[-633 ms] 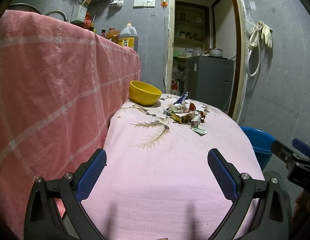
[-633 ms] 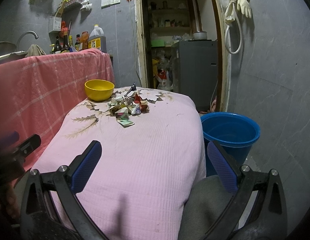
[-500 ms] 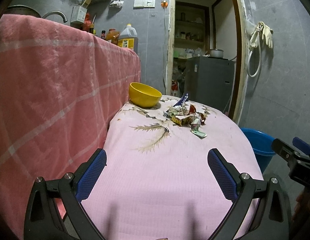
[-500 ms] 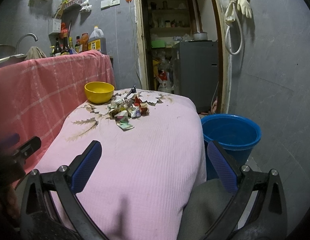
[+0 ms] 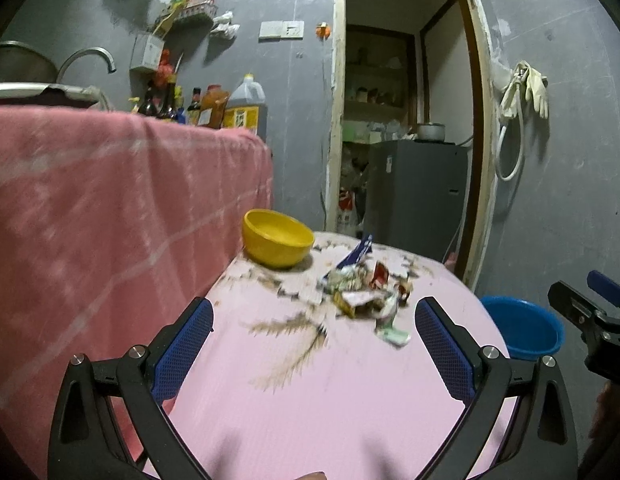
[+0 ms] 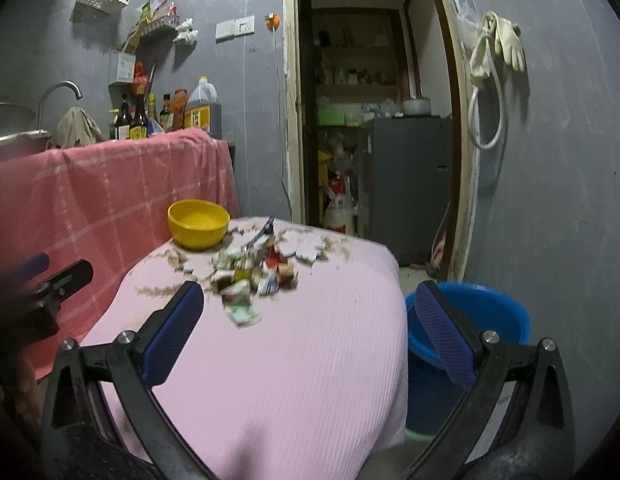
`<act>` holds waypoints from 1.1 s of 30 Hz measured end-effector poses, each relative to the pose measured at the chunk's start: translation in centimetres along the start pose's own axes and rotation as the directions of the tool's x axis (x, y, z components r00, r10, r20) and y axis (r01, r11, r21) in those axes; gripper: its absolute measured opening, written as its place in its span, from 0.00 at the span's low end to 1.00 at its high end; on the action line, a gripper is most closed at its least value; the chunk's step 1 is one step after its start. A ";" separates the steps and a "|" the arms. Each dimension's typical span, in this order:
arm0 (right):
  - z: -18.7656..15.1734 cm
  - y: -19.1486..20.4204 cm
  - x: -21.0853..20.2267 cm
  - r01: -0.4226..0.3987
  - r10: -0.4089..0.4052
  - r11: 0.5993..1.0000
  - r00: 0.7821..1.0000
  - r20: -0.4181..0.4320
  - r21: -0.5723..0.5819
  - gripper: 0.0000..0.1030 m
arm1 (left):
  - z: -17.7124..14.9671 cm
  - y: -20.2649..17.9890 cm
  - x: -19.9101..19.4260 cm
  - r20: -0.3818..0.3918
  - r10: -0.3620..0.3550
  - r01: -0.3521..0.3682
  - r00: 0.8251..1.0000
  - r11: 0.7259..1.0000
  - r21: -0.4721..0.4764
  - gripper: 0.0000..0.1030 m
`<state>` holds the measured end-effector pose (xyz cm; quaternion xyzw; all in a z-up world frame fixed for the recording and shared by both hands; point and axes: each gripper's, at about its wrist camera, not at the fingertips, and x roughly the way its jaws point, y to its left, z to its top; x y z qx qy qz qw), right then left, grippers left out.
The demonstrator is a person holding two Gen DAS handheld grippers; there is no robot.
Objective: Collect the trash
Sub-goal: 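Reach the right tool to the trash pile and grasp a green-white paper carton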
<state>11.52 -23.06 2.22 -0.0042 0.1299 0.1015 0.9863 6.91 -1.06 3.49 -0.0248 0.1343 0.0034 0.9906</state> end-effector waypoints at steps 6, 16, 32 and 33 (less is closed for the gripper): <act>1.8 -0.2 2.2 0.000 0.001 1.000 0.999 0.049 -0.012 1.00 | 1.9 0.0 2.5 0.002 0.001 -0.001 1.000 1.000 0.000 0.96; 2.1 0.9 7.7 -0.035 0.035 0.999 0.999 0.001 -0.031 1.00 | 2.2 2.3 7.1 -0.040 0.061 -0.061 0.997 0.998 0.010 0.96; -1.4 3.6 19.4 -0.237 0.176 0.968 0.872 -0.456 -0.081 1.00 | 0.2 4.4 15.3 -0.307 0.094 -0.085 0.947 0.996 0.041 0.96; -1.6 3.7 19.8 -0.251 0.187 0.965 0.859 -0.476 -0.074 1.00 | 0.0 4.5 15.7 -0.332 0.085 -0.078 0.940 0.996 0.033 0.96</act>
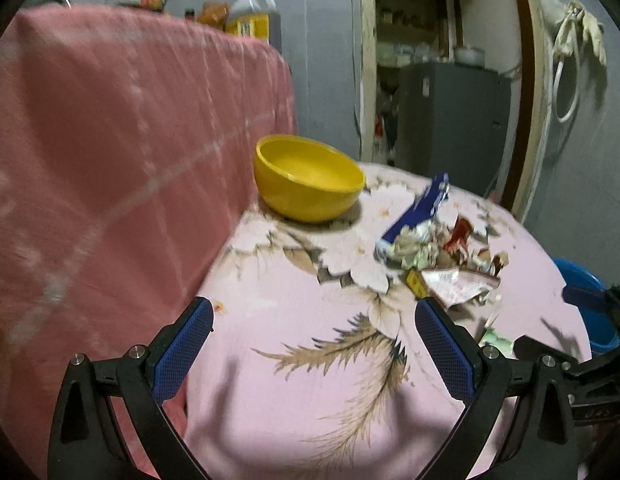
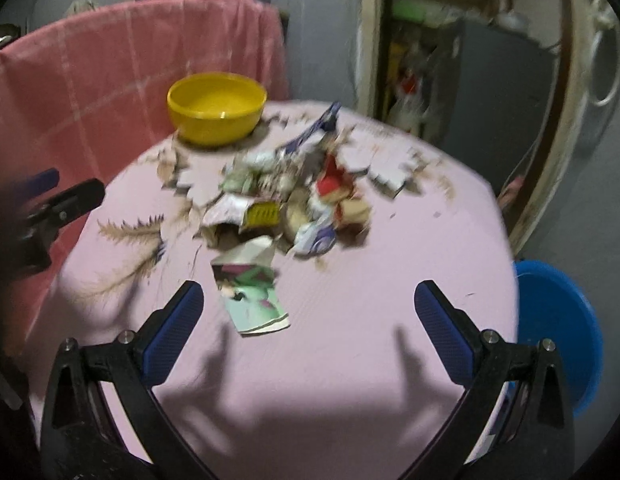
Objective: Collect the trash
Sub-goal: 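Reach the right tool to the trash pile and grasp a green-white paper carton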
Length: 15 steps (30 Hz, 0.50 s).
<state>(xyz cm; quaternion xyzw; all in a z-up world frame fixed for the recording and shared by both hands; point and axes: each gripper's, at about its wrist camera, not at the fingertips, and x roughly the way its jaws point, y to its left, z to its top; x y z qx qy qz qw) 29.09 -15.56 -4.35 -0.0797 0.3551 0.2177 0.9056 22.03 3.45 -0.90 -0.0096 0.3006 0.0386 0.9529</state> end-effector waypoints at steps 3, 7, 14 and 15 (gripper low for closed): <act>0.0 0.3 1.2 -0.051 0.050 0.999 0.997 -0.060 -0.010 1.00 | -0.1 0.4 1.4 -0.071 -0.013 0.011 0.997 1.000 -0.020 0.96; 0.1 0.9 2.9 -0.087 0.083 0.996 0.987 -0.137 -0.026 0.85 | -0.1 0.6 2.5 -0.127 -0.039 0.034 0.991 0.999 -0.039 0.96; 0.4 0.2 4.0 -0.144 0.145 0.989 0.976 -0.161 0.019 0.67 | 0.2 -0.4 2.9 -0.154 -0.128 0.126 0.980 0.992 -0.018 0.95; 0.3 -0.3 3.9 -0.149 0.154 0.988 0.976 -0.153 0.038 0.57 | 0.3 -0.8 3.0 -0.161 -0.144 0.144 0.976 0.989 -0.015 0.95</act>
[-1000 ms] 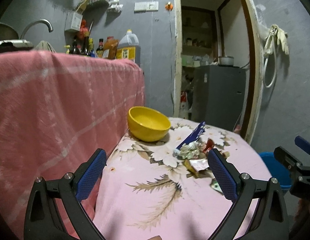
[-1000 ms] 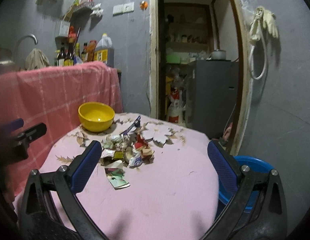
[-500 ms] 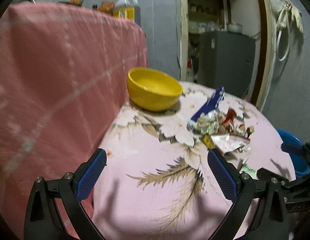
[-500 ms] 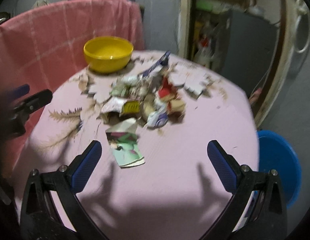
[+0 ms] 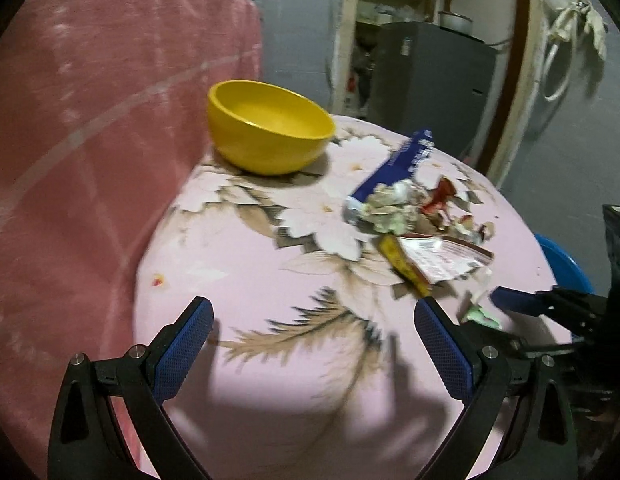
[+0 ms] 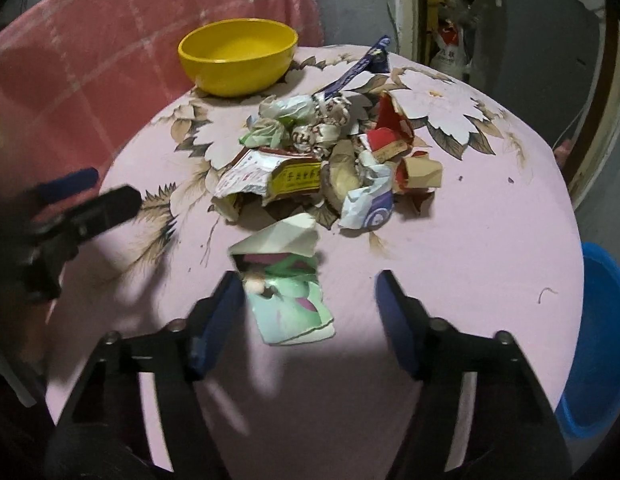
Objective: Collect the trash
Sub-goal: 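Reach the right tool to the trash pile and grasp a green-white paper carton, then grasp a white printed wrapper with the left tool while the right tool holds the carton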
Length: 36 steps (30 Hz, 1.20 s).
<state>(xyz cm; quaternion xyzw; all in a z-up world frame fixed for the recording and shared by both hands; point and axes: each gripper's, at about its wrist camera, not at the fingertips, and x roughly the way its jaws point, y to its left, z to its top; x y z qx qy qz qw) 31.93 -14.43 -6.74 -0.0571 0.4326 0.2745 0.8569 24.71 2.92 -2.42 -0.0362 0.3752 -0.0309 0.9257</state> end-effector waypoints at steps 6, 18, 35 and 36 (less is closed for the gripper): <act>-0.4 -3.4 -0.9 -0.011 0.008 0.994 1.000 0.030 0.113 0.42 | 0.6 -1.8 0.9 -0.028 -0.061 0.062 0.998 0.997 0.047 0.92; -2.2 -7.3 -2.1 0.046 -0.059 0.980 0.997 0.059 0.195 0.42 | 2.1 -6.1 4.7 -0.098 -0.117 0.130 0.988 0.982 0.135 0.91; -2.6 -6.9 -2.3 0.048 -0.065 0.981 0.994 0.083 0.190 0.42 | 3.3 -5.1 6.0 -0.109 -0.161 0.158 0.981 0.987 -0.029 0.53; -2.6 -6.9 -2.3 0.048 -0.065 0.981 0.994 0.083 0.190 0.42 | 3.3 -4.9 5.9 -0.108 -0.169 0.167 0.980 0.985 -0.034 0.51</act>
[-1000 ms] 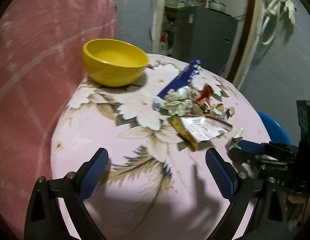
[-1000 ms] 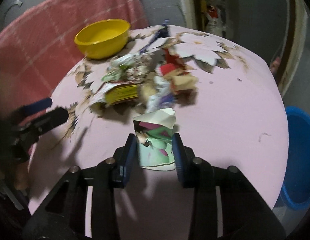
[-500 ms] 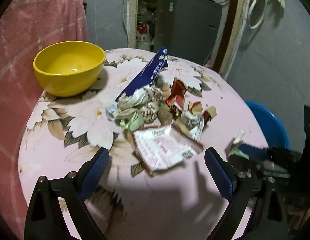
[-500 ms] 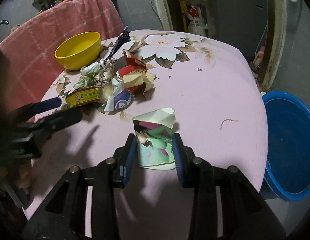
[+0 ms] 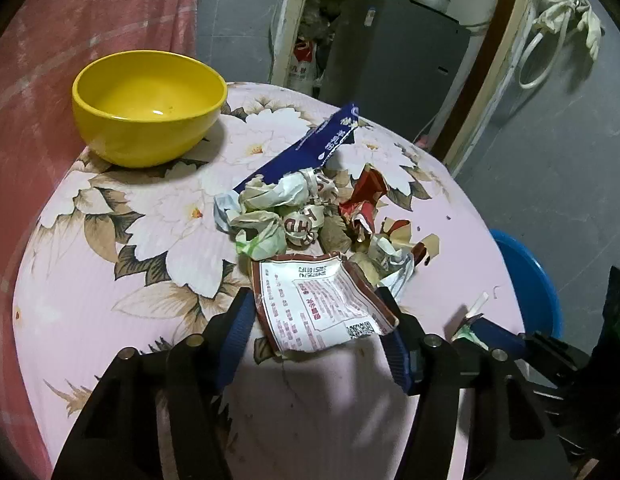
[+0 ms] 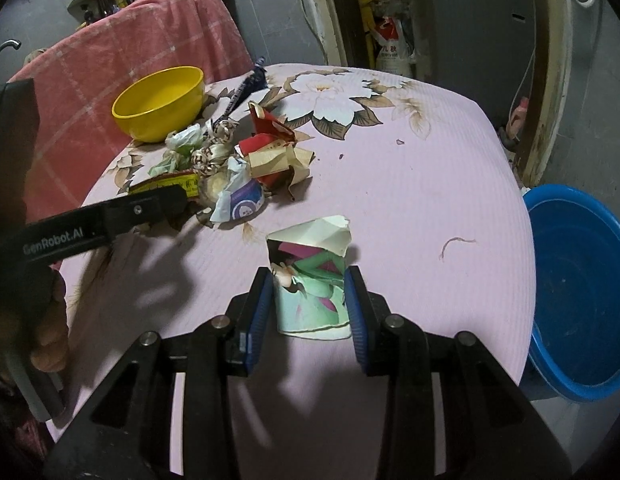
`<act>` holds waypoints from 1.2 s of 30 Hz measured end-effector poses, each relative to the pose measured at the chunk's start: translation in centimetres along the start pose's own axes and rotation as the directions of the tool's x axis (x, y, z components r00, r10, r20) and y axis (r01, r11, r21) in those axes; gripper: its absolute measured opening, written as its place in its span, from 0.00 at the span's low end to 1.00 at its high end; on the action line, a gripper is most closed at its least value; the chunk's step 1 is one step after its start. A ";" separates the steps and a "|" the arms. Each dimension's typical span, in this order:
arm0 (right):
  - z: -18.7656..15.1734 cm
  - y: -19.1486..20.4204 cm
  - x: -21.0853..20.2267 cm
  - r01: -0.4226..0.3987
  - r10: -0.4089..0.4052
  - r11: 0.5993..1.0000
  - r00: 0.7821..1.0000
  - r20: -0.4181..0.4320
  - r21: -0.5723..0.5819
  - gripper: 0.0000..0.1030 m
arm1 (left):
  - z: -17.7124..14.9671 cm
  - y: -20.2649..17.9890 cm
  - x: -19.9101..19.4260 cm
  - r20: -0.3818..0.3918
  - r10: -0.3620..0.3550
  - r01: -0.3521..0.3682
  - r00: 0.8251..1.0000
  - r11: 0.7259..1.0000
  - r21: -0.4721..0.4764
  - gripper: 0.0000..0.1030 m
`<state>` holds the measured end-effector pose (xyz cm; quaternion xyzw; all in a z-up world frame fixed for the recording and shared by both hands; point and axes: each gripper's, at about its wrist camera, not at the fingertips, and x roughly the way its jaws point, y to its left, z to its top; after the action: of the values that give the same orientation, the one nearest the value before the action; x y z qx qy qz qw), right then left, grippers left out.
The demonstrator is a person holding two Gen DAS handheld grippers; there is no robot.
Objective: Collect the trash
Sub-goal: 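Grasp a white printed wrapper with the left tool while the right tool holds the carton, then carry both items over the blue basin and open both tools to drop them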
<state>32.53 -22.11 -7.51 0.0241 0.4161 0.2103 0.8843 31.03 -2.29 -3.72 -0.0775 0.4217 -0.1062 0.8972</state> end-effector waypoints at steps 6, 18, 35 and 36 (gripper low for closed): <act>-0.7 0.4 -0.8 0.005 -0.005 1.000 1.000 0.013 0.001 0.42 | -0.7 0.1 -1.6 0.024 -0.016 0.016 1.000 1.000 -0.020 0.47; -2.4 1.2 -5.1 0.010 -0.010 1.000 0.989 0.145 0.001 0.42 | -4.1 -2.0 -5.1 0.069 -0.053 0.053 0.996 0.999 0.002 0.40; -0.2 -0.4 -17.2 0.142 -0.122 0.990 0.830 0.545 0.006 0.42 | -1.2 -10.9 -12.2 0.447 -0.248 0.190 0.859 0.967 0.172 0.40; 0.0 -0.7 -17.8 0.153 -0.131 0.988 0.818 0.561 0.008 0.42 | -0.9 -11.7 -12.4 0.469 -0.265 0.194 0.842 0.962 0.194 0.40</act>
<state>22.71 -29.71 5.26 0.0371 0.1356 0.1354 0.9808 21.16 -10.44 7.55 -0.0893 0.1592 -0.2187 0.9586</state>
